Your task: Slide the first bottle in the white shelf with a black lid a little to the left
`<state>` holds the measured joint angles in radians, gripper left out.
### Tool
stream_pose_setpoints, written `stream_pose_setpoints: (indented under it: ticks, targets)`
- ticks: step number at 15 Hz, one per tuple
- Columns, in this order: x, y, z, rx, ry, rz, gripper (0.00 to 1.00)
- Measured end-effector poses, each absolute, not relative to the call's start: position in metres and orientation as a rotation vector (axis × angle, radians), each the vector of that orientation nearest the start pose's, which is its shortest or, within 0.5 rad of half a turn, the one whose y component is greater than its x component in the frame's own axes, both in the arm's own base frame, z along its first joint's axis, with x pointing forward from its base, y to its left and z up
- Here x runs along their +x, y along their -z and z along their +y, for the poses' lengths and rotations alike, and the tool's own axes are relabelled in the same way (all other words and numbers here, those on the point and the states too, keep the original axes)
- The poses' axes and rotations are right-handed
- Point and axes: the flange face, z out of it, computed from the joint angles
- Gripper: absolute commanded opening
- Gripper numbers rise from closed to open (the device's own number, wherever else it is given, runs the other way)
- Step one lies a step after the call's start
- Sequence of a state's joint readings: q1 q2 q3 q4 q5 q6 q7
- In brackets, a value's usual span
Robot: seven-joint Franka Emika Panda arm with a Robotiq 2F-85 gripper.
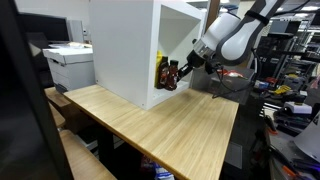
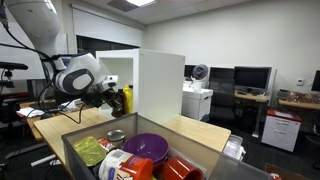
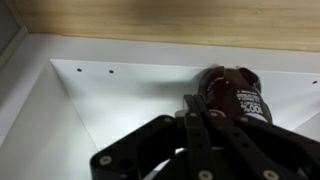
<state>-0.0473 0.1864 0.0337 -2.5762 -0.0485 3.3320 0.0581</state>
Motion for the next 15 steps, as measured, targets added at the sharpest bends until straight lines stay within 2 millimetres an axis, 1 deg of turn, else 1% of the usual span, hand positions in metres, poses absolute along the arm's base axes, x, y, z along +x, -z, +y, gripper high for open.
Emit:
stream_pose_setpoints:
  ticks: [11,15]
  targets:
    - [0.488,-0.247,0.015,-2.990,0.852,-0.007,0.02]
    - [0.489,-0.245,0.016,-2.990,0.850,-0.008,0.02]
